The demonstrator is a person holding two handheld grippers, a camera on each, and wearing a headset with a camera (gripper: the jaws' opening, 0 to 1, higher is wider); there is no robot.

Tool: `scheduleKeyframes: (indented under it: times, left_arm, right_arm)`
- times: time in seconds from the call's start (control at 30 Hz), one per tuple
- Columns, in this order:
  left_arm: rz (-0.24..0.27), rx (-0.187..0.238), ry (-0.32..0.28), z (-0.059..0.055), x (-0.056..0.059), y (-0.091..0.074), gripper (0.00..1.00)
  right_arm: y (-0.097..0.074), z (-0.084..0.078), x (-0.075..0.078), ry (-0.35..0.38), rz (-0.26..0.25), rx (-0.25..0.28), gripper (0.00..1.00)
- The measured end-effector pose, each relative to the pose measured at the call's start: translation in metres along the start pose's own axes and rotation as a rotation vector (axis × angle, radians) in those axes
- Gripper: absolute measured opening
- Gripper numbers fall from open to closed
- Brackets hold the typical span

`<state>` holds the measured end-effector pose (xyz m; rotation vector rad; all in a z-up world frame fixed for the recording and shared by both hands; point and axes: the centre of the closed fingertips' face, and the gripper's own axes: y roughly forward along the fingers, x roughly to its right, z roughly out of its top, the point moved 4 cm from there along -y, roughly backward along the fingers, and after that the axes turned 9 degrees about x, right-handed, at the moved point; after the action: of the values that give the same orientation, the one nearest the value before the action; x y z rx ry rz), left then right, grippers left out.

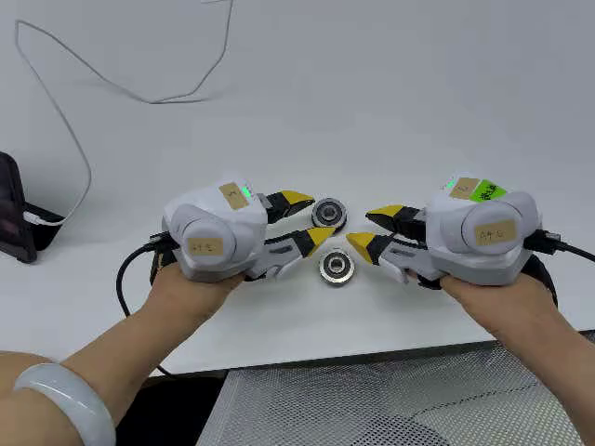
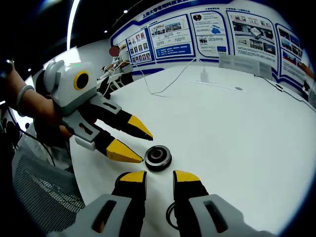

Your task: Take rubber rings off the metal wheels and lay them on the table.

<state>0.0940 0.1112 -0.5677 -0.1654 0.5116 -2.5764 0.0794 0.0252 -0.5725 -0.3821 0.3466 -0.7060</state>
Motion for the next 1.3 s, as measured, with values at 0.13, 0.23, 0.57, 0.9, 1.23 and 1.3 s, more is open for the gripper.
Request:
scheduleKeyframes:
  times: [0.13,0.23,0.57,0.9,1.23,1.3]
  left_arm:
    - [-0.008,-0.014,0.013,-0.001,0.0,0.005,0.22]
    - [-0.013,-0.022,0.021,-0.003,-0.001,0.008,0.21]
    - [-0.028,-0.054,0.035,-0.008,-0.002,0.014,0.18]
    - [-0.035,-0.053,0.046,-0.006,-0.004,0.014,0.14]
    - [-0.034,-0.037,0.039,-0.008,-0.004,0.013,0.14]
    - [-0.034,-0.037,0.041,-0.008,-0.004,0.013,0.14]
  right_arm:
    - [0.002,0.0,0.0,0.006,0.002,-0.001,0.22]
    - [0.003,0.0,-0.001,0.011,0.003,0.0,0.21]
    - [0.004,0.002,0.002,0.069,-0.003,0.02,0.2]
    - [0.007,0.0,0.006,0.226,-0.012,0.057,0.19]
    - [0.018,-0.001,0.012,0.493,-0.026,0.099,0.18]
    - [0.02,-0.002,0.013,0.537,-0.03,0.101,0.18]
